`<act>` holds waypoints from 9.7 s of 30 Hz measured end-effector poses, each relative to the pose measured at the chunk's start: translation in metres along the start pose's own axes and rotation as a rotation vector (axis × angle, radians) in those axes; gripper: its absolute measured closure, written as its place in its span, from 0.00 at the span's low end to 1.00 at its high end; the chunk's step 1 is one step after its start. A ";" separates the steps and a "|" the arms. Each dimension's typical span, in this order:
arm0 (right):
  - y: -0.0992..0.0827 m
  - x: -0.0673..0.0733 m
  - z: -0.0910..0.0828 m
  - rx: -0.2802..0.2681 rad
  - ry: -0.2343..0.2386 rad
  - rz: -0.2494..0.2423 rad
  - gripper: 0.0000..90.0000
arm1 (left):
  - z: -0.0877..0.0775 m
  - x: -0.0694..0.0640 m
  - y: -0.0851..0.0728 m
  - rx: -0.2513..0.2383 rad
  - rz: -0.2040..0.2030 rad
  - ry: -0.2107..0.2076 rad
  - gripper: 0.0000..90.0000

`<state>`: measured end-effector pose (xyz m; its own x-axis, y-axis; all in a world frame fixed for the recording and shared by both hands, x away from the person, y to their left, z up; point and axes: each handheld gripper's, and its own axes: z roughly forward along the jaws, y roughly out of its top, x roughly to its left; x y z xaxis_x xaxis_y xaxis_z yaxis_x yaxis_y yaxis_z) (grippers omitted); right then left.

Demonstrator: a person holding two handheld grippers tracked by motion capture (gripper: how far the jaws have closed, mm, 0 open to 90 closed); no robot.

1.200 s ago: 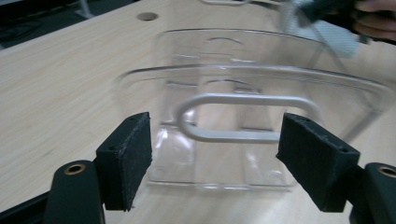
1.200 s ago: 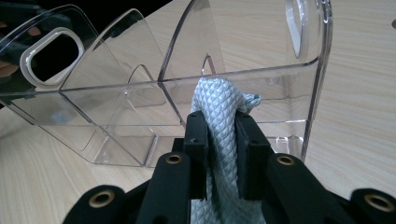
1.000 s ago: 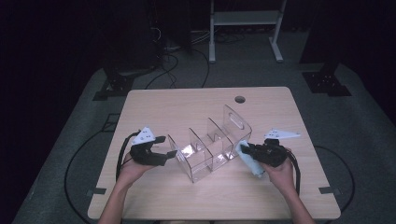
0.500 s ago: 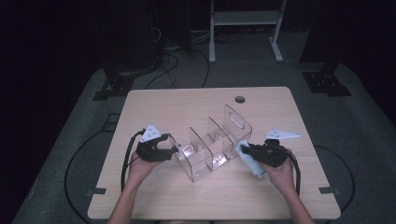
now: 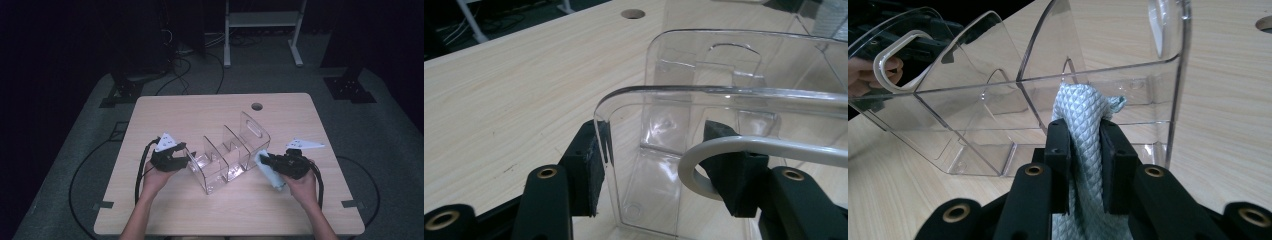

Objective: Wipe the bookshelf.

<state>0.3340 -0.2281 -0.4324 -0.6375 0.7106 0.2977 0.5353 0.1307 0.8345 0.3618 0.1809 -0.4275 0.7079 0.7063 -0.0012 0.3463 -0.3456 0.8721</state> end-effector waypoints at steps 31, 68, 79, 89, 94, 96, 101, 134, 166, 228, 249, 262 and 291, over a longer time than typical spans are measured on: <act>-0.002 0.001 -0.016 -0.037 -0.055 0.009 0.85 | -0.009 -0.002 -0.008 -0.026 0.032 -0.116 0.51; -0.010 0.013 0.003 0.009 0.002 -0.019 0.86 | -0.008 -0.005 -0.008 -0.033 0.018 -0.127 0.51; -0.011 0.029 0.009 0.021 0.023 -0.058 0.86 | -0.008 -0.004 -0.008 -0.034 0.014 -0.136 0.51; -0.011 0.047 0.015 0.057 0.082 -0.101 0.86 | -0.008 -0.005 -0.008 -0.036 0.016 -0.143 0.51; -0.007 0.027 0.006 0.010 0.028 -0.044 0.86 | -0.007 -0.006 -0.007 -0.037 0.017 -0.144 0.51; -0.008 0.031 0.008 0.013 0.024 -0.049 0.86 | -0.007 -0.006 -0.007 -0.037 0.016 -0.142 0.51; -0.009 0.047 0.015 0.050 0.071 -0.099 0.86 | -0.008 -0.005 -0.007 -0.035 0.016 -0.145 0.51; -0.007 0.050 0.012 0.026 0.059 -0.080 0.86 | -0.007 -0.007 -0.007 -0.036 0.021 -0.149 0.51; -0.007 0.079 0.019 0.041 0.134 -0.119 0.86 | -0.006 -0.008 -0.006 -0.035 0.019 -0.140 0.51; -0.010 0.076 0.018 0.055 0.147 -0.094 0.86 | -0.006 -0.008 -0.006 -0.035 0.015 -0.153 0.51; 0.021 0.124 0.027 0.087 0.147 -0.246 0.86 | -0.006 -0.010 -0.006 -0.033 0.029 -0.201 0.50; 0.018 0.132 0.030 0.082 0.171 -0.263 0.86 | -0.005 -0.012 -0.005 -0.028 0.038 -0.183 0.50; 0.023 0.066 -0.001 0.043 -0.021 -0.162 0.86 | -0.008 -0.007 -0.007 -0.032 0.040 -0.224 0.50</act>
<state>0.3042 -0.1792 -0.3928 -0.7061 0.6919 0.1506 0.4497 0.2739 0.8502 0.3499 0.1833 -0.4296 0.8409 0.5364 -0.0715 0.2980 -0.3487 0.8886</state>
